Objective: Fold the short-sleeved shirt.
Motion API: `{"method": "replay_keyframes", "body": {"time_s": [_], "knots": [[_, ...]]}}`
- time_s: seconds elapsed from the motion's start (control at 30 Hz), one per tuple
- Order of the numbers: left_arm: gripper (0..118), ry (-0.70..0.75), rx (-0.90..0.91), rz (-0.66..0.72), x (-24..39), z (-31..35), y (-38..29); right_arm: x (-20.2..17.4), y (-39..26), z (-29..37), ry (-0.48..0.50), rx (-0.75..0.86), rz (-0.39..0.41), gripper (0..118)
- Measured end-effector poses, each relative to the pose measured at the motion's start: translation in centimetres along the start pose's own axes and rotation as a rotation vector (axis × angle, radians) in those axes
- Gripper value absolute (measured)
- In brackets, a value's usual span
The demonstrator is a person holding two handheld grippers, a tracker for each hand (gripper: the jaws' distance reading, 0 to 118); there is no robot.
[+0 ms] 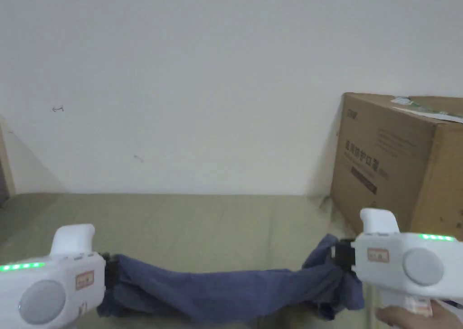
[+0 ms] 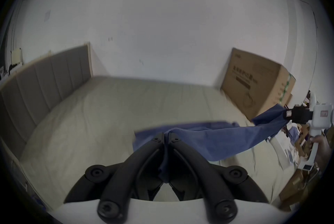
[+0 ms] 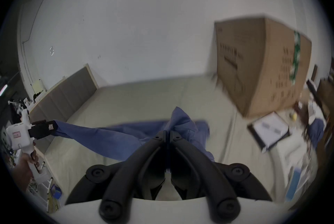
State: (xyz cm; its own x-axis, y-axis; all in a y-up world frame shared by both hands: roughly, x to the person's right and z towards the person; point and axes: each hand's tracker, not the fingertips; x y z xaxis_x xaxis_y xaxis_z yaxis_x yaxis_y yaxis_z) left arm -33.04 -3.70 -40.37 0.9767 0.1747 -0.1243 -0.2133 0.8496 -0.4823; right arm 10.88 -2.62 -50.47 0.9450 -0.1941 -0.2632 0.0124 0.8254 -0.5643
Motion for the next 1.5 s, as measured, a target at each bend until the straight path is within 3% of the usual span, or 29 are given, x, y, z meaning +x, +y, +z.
{"method": "replay_keyframes", "body": {"time_s": [0.17,0.23,0.3,0.47,0.6,0.73,0.8,0.97,1.0,1.07,1.1,1.13,1.3,1.37,1.4,1.43,1.47,1.5], "knots": [[1,-0.056,0.028,-0.047,-0.4,6.4,-7.9,1.3,-11.4,8.3,0.026,0.083,-0.022,2],[1,-0.058,0.047,-0.047,0.0,9.9,-9.0,1.1,-13.2,11.9,0.062,0.050,-0.089,2],[1,-0.093,0.095,0.012,0.0,13.2,-9.2,1.0,-13.8,15.0,0.066,0.066,-0.099,2],[1,-0.042,0.069,-0.084,-0.1,15.8,-8.6,0.8,-12.4,19.7,0.012,0.098,0.077,2],[1,-0.006,-0.052,-0.112,-0.4,12.6,-9.2,1.9,-12.9,17.8,-0.001,0.009,0.097,2],[1,0.013,-0.231,-0.049,-1.5,5.9,-12.2,4.3,-15.7,9.6,-0.026,-0.226,-0.052,3],[1,0.070,-0.315,-0.072,-1.5,3.1,-13.7,4.9,-17.6,6.1,-0.089,-0.309,-0.110,3],[8,0.063,-0.334,0.015,-2.0,1.7,-14.9,4.1,-18.5,3.7,-0.123,-0.359,0.044,11],[12,0.059,-0.320,0.028,-2.1,2.0,-14.8,3.9,-18.3,4.0,-0.121,-0.354,0.043,15],[86,0.071,-0.248,0.044,-1.9,3.2,-14.4,3.5,-17.7,4.8,-0.097,-0.323,0.028,72],[113,0.071,-0.212,0.047,-1.8,3.9,-14.2,3.4,-17.4,5.4,-0.094,-0.289,0.016,103],[115,0.044,-0.139,0.036,-1.8,5.1,-13.6,3.2,-16.9,6.6,-0.100,-0.229,0.009,118],[115,0.085,-0.060,-0.035,-0.7,8.9,-11.5,1.3,-15.2,11.2,-0.108,-0.044,0.021,115],[115,0.064,-0.031,-0.038,0.0,10.6,-11.1,0.5,-15.1,13.5,-0.079,0.008,-0.011,113],[111,0.022,-0.014,-0.037,0.1,11.3,-11.1,0.4,-15.3,14.3,-0.035,0.068,-0.037,107],[91,-0.026,0.013,-0.030,0.2,12.1,-10.9,0.0,-15.5,15.6,0.000,0.137,-0.057,78],[55,-0.028,0.033,-0.025,0.4,12.6,-10.9,-0.3,-15.7,16.5,-0.003,0.186,-0.064,34],[10,-0.007,0.033,-0.028,0.8,12.9,-10.9,-0.6,-15.5,16.8,-0.017,0.195,-0.056,0]]}}
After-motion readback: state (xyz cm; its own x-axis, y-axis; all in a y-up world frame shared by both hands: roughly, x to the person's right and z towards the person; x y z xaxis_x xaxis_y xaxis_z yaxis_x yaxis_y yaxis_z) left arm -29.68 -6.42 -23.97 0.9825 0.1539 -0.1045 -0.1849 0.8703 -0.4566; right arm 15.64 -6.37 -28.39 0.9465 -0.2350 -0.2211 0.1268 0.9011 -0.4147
